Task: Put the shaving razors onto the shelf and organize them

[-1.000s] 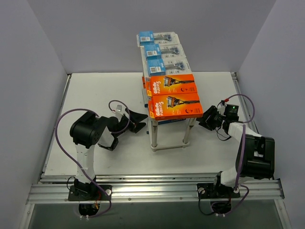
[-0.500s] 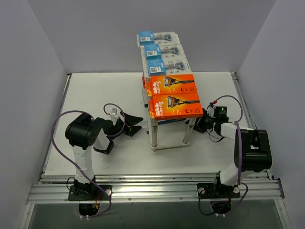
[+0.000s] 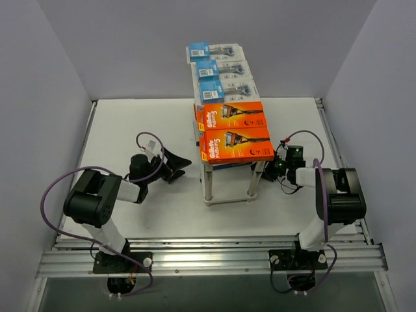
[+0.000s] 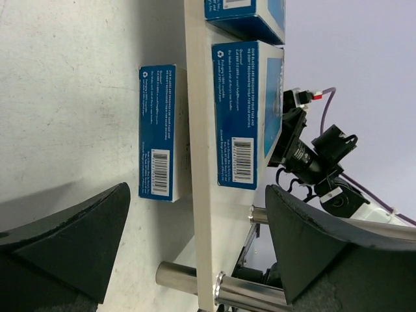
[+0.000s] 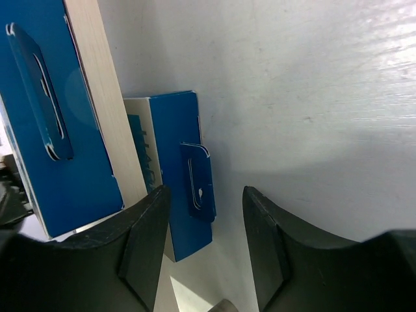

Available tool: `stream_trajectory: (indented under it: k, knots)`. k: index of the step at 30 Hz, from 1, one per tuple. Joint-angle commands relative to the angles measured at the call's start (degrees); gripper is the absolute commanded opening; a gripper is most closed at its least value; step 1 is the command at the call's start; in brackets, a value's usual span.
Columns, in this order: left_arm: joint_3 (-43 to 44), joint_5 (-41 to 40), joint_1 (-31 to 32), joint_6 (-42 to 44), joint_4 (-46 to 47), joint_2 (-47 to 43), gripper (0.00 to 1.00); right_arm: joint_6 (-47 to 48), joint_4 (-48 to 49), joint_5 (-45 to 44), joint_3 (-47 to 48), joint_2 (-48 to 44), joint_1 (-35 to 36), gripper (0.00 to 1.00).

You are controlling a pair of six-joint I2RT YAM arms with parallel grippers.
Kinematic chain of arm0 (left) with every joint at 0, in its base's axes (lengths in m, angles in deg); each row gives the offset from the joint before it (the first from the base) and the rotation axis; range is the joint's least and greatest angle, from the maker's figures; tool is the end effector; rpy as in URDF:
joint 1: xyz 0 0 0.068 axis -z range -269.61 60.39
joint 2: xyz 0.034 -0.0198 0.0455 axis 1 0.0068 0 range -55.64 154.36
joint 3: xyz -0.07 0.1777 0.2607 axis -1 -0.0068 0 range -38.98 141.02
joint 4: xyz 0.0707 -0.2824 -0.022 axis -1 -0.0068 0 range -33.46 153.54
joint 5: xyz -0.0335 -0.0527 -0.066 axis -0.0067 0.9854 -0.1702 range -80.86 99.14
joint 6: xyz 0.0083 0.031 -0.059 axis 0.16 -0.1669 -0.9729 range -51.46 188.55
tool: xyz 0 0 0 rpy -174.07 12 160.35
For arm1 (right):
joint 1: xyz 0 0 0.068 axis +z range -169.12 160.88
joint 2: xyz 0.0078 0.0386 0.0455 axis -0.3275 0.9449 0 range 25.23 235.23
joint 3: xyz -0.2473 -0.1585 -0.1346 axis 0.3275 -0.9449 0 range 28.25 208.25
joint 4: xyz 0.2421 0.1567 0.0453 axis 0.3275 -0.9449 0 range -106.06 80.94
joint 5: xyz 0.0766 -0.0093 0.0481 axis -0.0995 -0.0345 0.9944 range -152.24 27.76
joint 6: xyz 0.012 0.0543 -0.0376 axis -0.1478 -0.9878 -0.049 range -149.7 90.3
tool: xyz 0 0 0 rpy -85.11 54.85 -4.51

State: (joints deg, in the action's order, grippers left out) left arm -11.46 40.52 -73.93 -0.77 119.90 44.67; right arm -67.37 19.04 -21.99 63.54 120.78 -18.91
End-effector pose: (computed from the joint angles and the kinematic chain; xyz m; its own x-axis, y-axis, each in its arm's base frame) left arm 0.3109 -0.1162 0.1431 -0.7619 -0.6157 -0.2009 -0.0036 0.3142 -0.9493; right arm 0.3374 0.0358 0.1556 -0.7572 0.4637 -0.4599 -0.1099 0.6038 0.7896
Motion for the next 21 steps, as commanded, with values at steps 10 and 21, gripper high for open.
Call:
stream_trajectory:
  k: [10, 21]
  knots:
    - [6.31, -0.53, -1.44, 14.3, -27.18, -12.07, 0.94, 0.32, 1.43, -1.75, -0.22, -2.74, 4.1, 0.5]
    - [7.62, 3.08, -6.8, 18.6, -36.9, -16.37, 0.94, -2.14, 3.71, -2.19, -1.54, -0.89, 4.36, 0.34]
